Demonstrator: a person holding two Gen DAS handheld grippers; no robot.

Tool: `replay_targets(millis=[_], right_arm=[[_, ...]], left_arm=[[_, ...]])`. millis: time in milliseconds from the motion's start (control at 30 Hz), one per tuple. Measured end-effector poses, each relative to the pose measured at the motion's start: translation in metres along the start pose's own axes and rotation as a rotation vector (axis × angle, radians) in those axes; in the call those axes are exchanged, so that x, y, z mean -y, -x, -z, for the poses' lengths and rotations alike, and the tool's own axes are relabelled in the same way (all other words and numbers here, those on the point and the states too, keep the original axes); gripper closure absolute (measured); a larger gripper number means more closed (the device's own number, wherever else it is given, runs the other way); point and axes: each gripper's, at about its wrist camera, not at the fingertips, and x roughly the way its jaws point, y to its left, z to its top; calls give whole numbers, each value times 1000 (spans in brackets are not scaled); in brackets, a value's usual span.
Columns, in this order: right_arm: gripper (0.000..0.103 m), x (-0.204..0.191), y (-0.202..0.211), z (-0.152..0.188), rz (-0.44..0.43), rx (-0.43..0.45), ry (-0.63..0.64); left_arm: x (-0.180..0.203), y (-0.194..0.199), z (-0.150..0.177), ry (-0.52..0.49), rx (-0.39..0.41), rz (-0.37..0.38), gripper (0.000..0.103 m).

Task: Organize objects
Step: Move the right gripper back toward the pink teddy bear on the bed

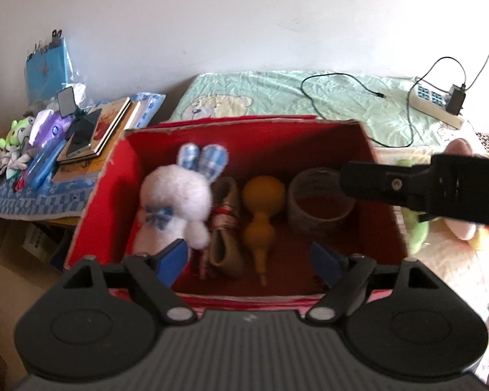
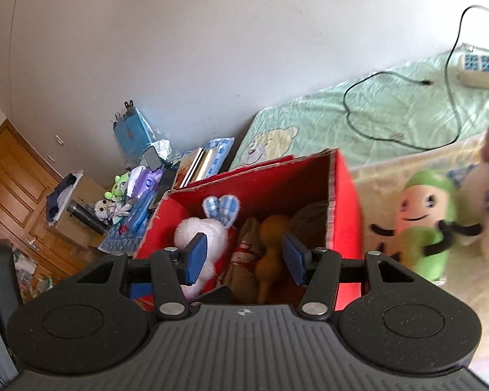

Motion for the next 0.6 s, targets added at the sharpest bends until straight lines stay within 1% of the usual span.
replay_targets(millis=[200, 333, 600], right_arm=[[47, 16, 30, 3, 22, 24, 32], [47, 30, 49, 4, 45, 38, 42], [47, 58, 82, 9, 122, 68, 30]], left_arm=[[37, 18, 4, -26, 41, 10, 11], [63, 26, 6, -45, 59, 22, 10], [115, 32, 9, -112, 62, 63, 10]])
